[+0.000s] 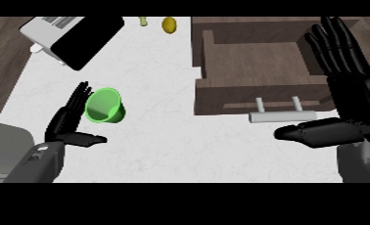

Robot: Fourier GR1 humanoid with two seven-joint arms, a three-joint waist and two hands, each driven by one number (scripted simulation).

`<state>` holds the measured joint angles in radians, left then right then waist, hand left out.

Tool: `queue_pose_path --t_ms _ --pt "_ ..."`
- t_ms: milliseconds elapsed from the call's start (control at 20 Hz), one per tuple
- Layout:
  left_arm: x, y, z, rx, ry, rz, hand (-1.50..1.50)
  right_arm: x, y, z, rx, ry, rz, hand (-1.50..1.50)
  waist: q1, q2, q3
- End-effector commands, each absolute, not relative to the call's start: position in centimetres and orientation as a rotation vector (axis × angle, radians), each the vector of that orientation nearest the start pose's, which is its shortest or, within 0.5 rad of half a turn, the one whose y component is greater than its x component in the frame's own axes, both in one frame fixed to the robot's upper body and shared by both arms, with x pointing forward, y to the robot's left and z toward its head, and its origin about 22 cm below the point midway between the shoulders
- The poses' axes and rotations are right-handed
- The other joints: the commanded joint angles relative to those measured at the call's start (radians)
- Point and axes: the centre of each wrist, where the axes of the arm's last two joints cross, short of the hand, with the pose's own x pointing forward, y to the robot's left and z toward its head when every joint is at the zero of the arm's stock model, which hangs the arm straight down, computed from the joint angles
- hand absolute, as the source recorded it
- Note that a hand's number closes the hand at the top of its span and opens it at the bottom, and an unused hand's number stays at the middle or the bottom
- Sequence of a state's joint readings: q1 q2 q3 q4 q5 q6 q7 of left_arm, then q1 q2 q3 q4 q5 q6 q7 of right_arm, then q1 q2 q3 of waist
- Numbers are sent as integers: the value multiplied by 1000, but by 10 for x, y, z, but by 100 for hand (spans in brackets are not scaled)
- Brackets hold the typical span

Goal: Pick up the cup, place it into the drawer and close the drawer

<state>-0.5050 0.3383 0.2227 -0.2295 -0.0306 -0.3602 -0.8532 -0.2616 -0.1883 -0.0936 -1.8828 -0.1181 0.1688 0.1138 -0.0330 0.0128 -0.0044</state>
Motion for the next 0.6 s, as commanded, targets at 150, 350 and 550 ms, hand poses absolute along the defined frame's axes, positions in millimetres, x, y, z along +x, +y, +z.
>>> queue_pose_path --t_ms 150,350,550 --pt "283 351 -117 -185 -1653 -80 -150 259 -252 162 100 -2008 292 -150 -10 0 -1" --pt "287 340 -119 -173 -1696 -95 -150 280 -247 149 104 -2015 277 -150 -6 9 -2" --pt "274 338 -130 -181 -1683 -99 -150 281 -260 163 109 -2022 293 -150 -11 7 -2"
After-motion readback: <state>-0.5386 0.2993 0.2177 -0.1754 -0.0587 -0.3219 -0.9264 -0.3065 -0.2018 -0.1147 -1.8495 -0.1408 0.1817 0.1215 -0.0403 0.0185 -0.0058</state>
